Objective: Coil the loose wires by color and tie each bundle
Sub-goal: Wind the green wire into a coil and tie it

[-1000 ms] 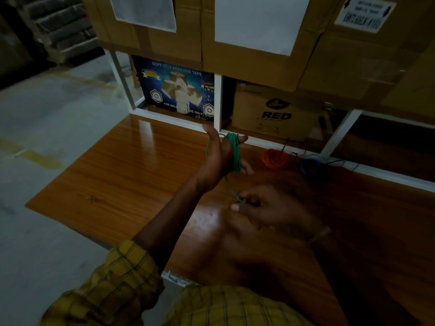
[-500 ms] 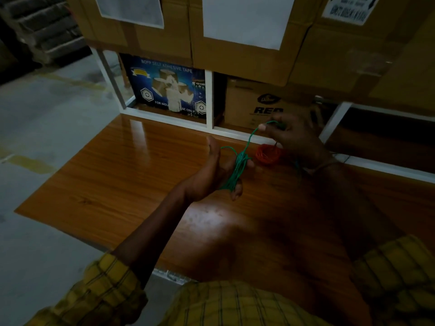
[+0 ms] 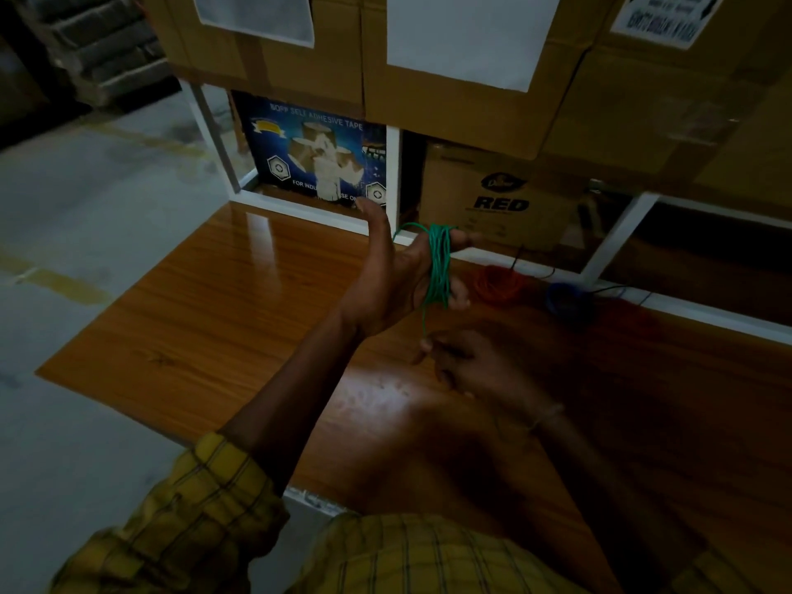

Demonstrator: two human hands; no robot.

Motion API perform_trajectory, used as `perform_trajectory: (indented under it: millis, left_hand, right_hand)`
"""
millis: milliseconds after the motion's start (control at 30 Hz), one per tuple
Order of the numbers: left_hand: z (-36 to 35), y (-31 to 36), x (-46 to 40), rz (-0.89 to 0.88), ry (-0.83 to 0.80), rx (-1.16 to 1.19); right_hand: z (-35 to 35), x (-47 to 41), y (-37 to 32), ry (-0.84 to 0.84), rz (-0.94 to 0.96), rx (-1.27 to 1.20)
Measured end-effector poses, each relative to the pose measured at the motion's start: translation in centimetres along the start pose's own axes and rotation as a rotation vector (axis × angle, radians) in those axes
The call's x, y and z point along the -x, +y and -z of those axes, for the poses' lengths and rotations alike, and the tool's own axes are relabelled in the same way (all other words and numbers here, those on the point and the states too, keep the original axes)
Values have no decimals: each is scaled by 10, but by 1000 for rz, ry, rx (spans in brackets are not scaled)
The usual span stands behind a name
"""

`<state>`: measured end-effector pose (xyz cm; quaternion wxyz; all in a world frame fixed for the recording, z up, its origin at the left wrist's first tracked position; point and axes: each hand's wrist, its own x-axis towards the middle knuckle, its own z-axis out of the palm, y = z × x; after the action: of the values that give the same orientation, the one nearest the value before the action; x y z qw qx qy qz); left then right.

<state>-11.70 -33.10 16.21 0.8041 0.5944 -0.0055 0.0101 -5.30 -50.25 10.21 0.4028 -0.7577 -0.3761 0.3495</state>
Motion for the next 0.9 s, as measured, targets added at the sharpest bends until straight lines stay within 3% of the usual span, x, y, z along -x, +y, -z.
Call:
perform_trajectory:
  millis: [133, 233, 367, 433, 633, 767, 900]
  left_hand:
    - [9, -3, -9, 25, 172, -55]
    - [20, -9, -14, 10, 361, -315]
    - [23, -11, -11, 82, 377, -296]
    - [28, -15, -5, 100, 334, -347]
    - [28, -28, 19, 258, 112, -361]
    - [16, -27, 32, 293, -71, -291]
    - [11, -21, 40, 219, -132, -165]
  right_hand:
    - [5, 11, -18, -65, 34, 113]
    - [12, 21, -29, -147, 54, 174]
    - [32, 36, -51, -323, 26, 249]
    - [50, 45, -65, -329, 63, 230]
    - [108, 26, -76, 40, 275, 37]
    - [118, -19, -69, 238, 301, 68]
    - [113, -52, -46, 330, 227, 143]
